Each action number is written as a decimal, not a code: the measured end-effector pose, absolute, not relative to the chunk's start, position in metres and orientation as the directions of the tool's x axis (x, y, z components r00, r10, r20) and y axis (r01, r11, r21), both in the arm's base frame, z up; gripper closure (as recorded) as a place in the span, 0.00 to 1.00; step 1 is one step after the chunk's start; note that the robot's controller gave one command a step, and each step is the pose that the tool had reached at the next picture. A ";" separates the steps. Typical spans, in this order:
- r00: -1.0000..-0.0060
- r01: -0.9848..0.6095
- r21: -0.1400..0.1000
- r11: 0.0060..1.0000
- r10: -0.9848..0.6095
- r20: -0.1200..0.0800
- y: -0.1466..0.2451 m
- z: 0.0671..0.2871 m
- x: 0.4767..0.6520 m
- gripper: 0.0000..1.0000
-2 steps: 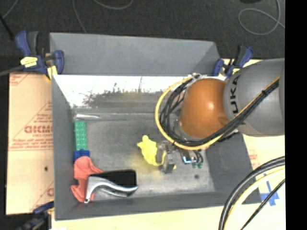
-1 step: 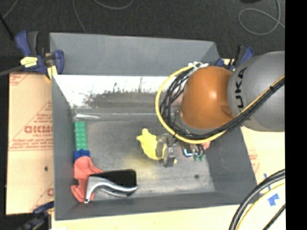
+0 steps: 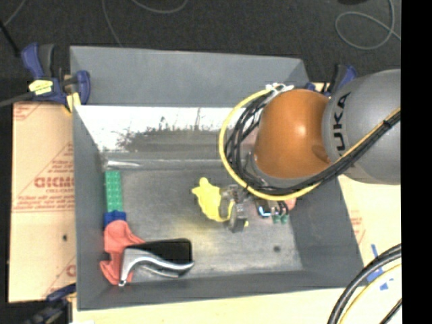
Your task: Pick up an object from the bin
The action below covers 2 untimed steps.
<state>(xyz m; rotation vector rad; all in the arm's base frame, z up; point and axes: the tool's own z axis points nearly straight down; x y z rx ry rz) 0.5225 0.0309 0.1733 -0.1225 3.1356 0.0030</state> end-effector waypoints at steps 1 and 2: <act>-0.996 -0.089 0.001 0.996 -0.089 0.006 0.034 0.167 0.526 1.00; -0.995 -0.099 0.001 0.995 -0.099 0.004 0.034 0.215 0.529 1.00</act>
Offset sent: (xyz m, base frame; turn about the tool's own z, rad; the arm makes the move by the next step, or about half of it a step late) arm 0.0088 0.0030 0.0686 -0.0302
